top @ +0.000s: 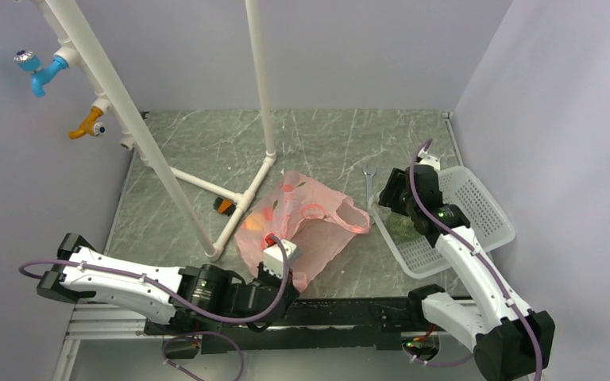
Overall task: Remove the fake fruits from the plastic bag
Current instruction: Place the fake fruit in the bin, then take out the fake fruit from the plastic bag.
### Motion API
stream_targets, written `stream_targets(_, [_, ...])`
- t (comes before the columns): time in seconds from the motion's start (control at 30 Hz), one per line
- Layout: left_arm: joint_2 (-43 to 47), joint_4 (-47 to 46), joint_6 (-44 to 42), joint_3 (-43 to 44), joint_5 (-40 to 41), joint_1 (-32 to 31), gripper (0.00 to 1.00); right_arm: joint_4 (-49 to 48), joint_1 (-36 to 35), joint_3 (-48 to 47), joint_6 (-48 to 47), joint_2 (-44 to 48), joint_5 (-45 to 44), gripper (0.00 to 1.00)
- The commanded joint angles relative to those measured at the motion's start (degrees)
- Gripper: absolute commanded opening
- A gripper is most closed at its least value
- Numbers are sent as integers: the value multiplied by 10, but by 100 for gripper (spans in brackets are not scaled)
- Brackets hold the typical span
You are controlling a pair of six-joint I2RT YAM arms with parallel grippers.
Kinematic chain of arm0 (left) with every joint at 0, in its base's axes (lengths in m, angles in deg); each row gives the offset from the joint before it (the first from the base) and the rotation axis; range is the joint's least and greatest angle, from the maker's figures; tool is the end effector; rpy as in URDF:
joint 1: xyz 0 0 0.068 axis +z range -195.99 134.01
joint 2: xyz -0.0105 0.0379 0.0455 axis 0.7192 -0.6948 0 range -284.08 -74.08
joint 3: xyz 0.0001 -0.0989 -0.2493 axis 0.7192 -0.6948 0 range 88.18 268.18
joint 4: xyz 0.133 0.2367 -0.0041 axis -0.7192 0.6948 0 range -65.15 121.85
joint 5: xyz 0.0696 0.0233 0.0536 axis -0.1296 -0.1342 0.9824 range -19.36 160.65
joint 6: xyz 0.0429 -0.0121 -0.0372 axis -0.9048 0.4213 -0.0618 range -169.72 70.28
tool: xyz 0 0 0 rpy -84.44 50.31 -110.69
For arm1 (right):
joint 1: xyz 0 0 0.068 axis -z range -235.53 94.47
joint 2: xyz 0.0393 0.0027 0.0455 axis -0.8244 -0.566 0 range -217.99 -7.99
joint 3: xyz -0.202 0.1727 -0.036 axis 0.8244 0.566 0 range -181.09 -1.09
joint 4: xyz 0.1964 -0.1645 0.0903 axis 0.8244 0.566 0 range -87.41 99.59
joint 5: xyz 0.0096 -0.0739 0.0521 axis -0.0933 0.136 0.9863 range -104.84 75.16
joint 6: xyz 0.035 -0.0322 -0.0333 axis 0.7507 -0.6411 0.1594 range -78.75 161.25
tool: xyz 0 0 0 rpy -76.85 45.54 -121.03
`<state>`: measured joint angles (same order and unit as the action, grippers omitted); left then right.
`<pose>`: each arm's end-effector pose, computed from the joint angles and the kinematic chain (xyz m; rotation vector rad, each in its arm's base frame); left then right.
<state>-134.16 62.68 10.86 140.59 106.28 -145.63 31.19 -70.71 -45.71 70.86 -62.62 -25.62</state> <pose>-0.0142 -0.2285 0.2866 0.4824 2.2612 -0.7975 0.2164 0.0507 0.2678 0.3817 2.2065 0.2149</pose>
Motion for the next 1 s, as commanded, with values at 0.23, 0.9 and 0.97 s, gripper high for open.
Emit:
stream_targets(0.23, [48, 20, 22, -14, 9, -3, 0, 27, -24, -67, -44, 92, 93, 67])
stream_targets(0.9, [60, 89, 45, -3, 17, -3, 0, -85, -493, -138, -91, 17, 185, 64])
stream_targets(0.97, [64, 95, 49, -4, 16, -3, 0, -89, -555, -122, -100, -10, 114, 64])
